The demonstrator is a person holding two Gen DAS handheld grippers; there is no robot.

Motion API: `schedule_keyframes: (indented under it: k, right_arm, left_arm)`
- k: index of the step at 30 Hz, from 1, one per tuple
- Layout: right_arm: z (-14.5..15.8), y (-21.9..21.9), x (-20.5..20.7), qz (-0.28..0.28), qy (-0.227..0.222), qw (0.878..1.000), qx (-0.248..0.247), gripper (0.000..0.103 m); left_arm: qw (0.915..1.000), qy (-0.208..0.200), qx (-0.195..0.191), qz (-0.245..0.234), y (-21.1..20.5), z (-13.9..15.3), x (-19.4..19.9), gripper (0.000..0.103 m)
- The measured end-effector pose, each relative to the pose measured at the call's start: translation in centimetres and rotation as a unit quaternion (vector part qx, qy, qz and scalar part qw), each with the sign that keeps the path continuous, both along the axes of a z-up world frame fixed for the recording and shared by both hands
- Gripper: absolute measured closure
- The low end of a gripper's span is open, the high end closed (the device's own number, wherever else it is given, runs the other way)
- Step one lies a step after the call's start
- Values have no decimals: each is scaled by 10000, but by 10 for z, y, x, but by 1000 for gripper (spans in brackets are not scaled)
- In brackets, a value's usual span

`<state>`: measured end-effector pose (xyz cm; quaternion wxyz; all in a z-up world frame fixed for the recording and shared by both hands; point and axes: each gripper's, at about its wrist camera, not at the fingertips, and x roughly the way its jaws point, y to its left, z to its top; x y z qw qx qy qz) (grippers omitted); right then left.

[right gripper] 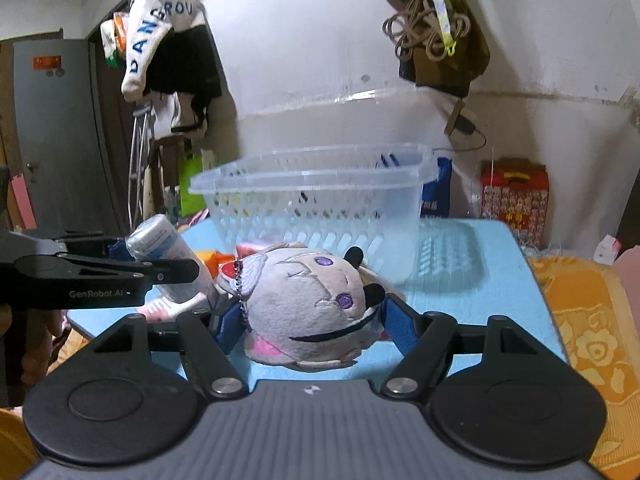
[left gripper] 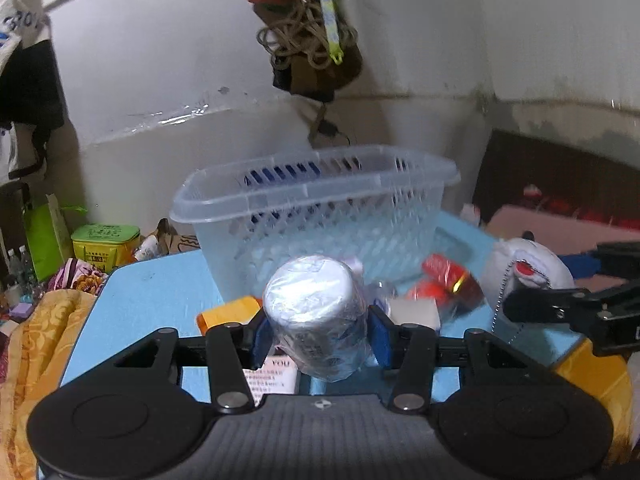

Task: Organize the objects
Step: 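Carry the plush cat and white roll over the basket and open both tools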

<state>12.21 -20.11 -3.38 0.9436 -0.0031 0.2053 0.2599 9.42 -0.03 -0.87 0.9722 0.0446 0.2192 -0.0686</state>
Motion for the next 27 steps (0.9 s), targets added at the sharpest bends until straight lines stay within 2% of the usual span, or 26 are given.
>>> schedule_keyframes:
  k: [6, 11, 16, 20, 22, 27]
  right_arm:
    - [4, -4, -3, -108, -185, 9998, 33, 29]
    - [11, -9, -7, -149, -424, 9989, 152, 29]
    - [37, -9, 1, -222, -741, 9962, 412, 29]
    - [62, 9, 25, -335, -996, 9940, 289, 29]
    - [72, 18, 45, -309, -925, 9948, 284, 29]
    - [76, 37, 116, -342, -570, 9978, 32, 29]
  left_arm:
    - [9997, -217, -60, 94, 6, 8, -7, 50]
    - [9971, -650, -307, 232, 18, 24, -19, 50]
    - [9931, -952, -517, 456, 28, 46, -23, 50]
    - [9905, -1089, -680, 490, 30, 65, -6, 50]
    - [9908, -1026, -696, 550, 30, 74, 12, 50]
    - [9941, -411, -793, 618, 31, 93, 85, 50]
